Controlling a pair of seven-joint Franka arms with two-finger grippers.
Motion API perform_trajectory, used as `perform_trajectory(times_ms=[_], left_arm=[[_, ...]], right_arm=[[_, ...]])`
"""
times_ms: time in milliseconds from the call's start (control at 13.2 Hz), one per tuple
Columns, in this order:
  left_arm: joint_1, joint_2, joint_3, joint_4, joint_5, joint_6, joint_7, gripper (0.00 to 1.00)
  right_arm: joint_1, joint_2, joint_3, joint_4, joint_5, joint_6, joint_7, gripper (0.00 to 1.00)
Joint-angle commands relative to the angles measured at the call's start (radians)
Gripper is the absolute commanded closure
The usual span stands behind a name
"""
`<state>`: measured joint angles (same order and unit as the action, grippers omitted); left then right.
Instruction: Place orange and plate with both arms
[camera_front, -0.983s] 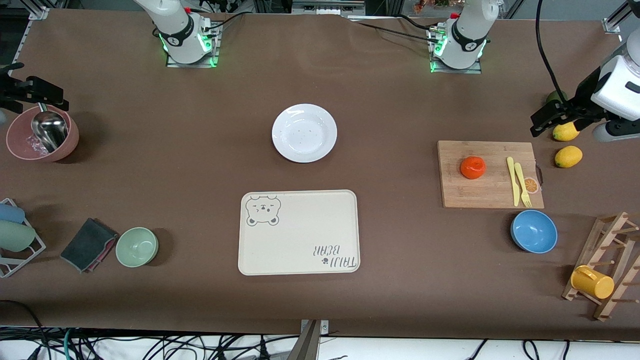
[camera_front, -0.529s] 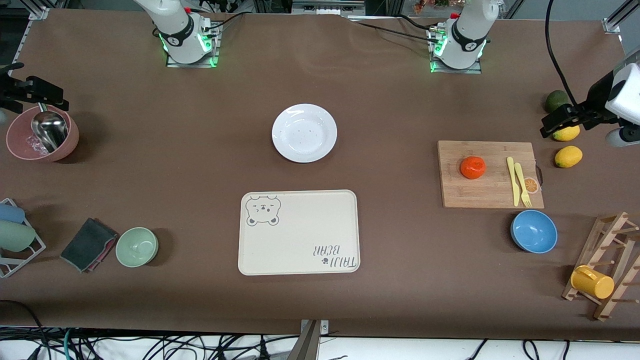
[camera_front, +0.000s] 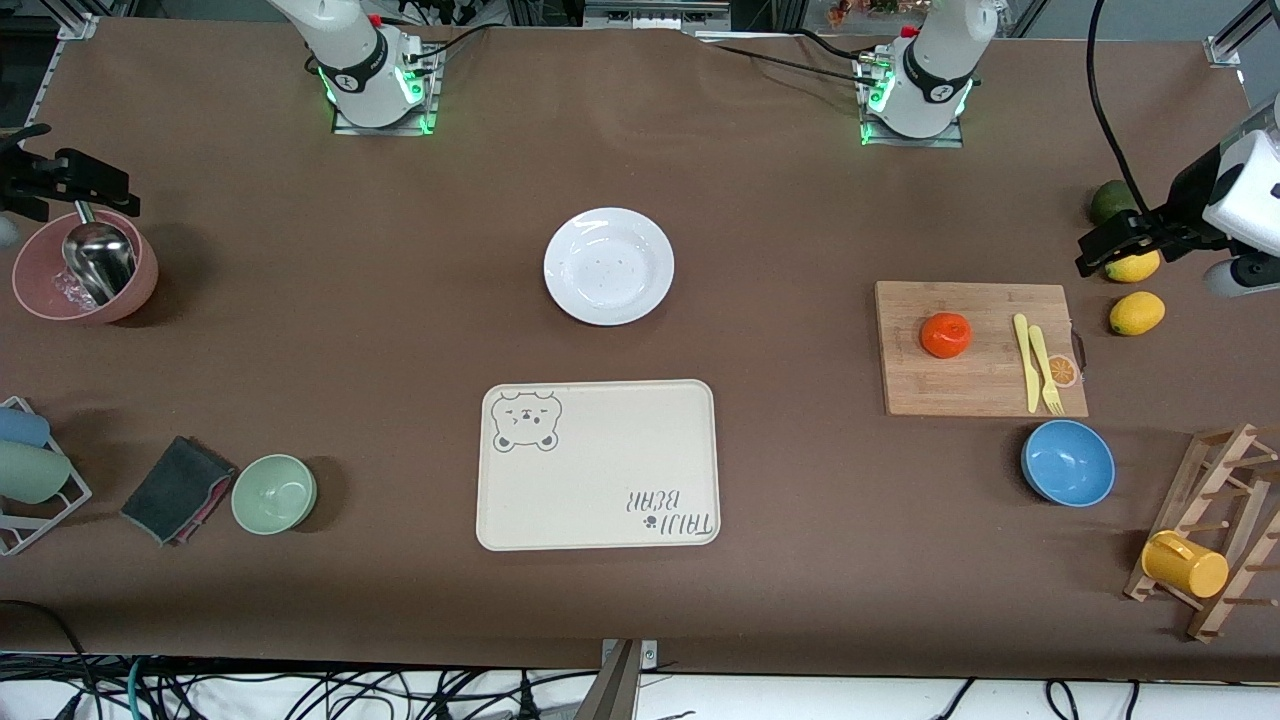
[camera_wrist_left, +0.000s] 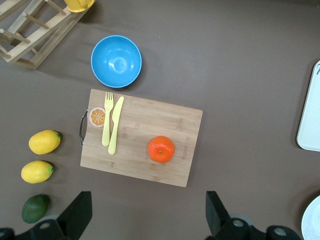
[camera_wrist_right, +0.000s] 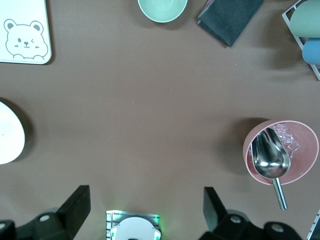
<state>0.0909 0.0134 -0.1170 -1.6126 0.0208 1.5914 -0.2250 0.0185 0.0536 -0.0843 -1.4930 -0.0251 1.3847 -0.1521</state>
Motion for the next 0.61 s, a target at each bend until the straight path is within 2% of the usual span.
perform_trajectory(times_ms=[0,529], left_arm=[[0.0,0.005,-0.006,0.019,0.021,-0.018,0.003,0.0],[-0.002,0.01,-0.007,0.026,0.021,-0.019,0.007,0.0]], right_arm=[[0.003,-0.014,-0.005,0.004,-0.001,-0.018,0.009,0.0],[0.003,-0.014,-0.012,0.004,0.001,-0.018,0.006,0.0]])
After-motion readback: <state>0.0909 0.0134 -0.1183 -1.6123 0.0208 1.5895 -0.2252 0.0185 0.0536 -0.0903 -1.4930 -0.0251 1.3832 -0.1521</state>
